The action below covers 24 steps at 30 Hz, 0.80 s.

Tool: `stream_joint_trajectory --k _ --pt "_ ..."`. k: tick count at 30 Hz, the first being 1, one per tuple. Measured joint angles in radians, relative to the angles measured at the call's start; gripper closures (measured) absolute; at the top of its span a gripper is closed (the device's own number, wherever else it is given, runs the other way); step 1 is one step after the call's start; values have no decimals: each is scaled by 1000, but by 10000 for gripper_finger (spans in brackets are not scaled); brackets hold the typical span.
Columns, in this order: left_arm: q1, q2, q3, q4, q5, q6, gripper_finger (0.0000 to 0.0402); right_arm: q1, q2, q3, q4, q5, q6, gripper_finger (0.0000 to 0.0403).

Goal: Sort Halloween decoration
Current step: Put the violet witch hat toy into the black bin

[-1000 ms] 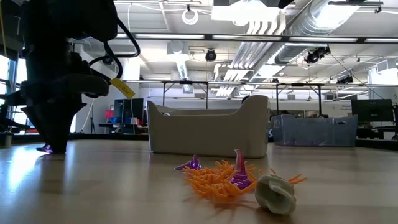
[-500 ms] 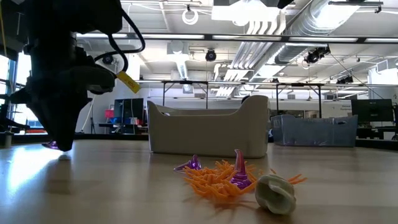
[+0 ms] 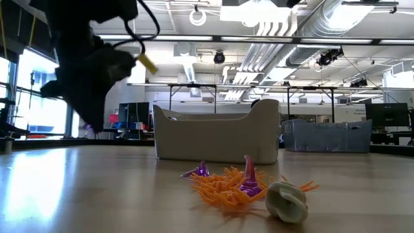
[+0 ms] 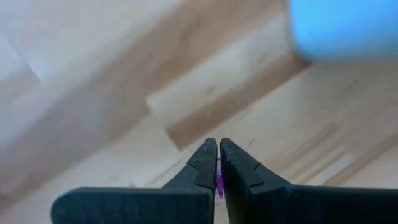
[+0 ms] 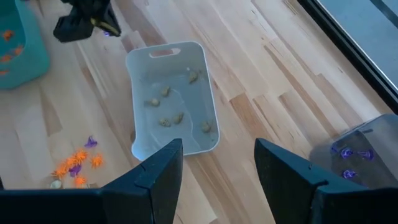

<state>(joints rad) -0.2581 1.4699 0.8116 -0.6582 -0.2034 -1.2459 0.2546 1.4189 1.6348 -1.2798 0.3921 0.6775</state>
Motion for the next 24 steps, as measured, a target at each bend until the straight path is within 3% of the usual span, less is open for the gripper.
stream_joint_trajectory --k 9,15,24 --pt "135 -283 1 120 -190 149 401 -3 0 0 144 123 -28 208" --pt "233 -400 1 456 -228 380 401 -46 0 0 351 132 -150 208" --pt "324 -410 3 973 -229 671 401 -137 3 0 677 108 -411 208"
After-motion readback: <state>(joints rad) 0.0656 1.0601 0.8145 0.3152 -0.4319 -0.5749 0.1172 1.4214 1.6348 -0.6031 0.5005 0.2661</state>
